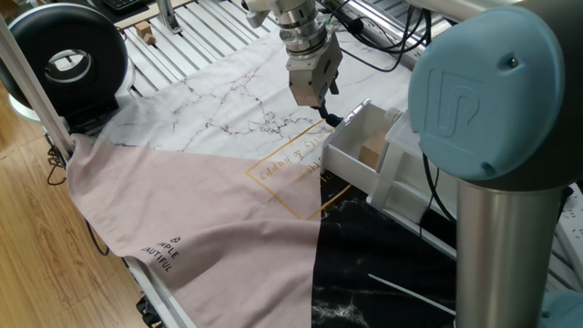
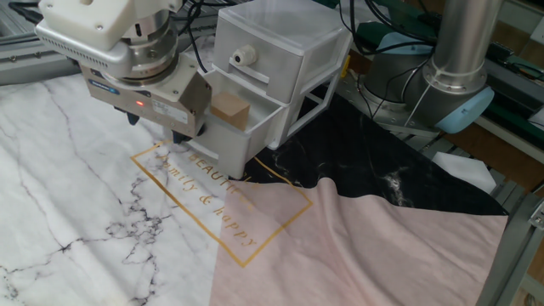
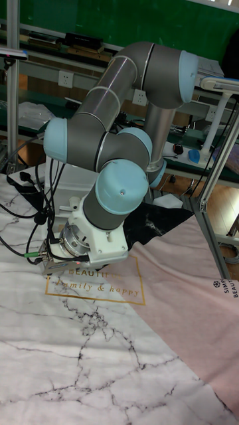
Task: Put things in the drawer
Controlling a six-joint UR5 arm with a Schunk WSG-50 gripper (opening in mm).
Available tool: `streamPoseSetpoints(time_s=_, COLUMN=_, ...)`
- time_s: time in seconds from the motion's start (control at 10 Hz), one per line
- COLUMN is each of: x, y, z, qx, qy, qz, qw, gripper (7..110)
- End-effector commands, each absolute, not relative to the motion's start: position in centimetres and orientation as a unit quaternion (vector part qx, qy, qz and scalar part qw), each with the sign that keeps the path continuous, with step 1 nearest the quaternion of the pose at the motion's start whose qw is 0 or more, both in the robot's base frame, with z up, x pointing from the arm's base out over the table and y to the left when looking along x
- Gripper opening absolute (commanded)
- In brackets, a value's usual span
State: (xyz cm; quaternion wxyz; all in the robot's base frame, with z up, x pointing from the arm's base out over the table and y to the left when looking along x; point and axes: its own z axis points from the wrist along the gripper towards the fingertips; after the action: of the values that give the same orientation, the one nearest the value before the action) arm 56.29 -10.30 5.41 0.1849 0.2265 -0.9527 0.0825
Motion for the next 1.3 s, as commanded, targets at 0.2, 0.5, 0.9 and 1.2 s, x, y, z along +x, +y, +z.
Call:
streamPoseSetpoints(time_s=0.2, x=55.5, y=-10.2, z=5.7, qx=0.217, qy=-0.952, qz=0.077, qw=0.201, gripper=66)
streamPoseSetpoints(time_s=0.5, x=55.4, y=-10.4, z=5.7, qx=0.215, qy=-0.951, qz=0.078, qw=0.207, gripper=66)
streamPoseSetpoints(time_s=0.9, x=54.7, y=-10.4, z=5.9, qx=0.21, qy=-0.949, qz=0.076, qw=0.221, gripper=66)
streamPoseSetpoints(time_s=1.2, x=54.6, y=-10.4, z=5.9, qx=0.206, qy=-0.949, qz=0.076, qw=0.227, gripper=66)
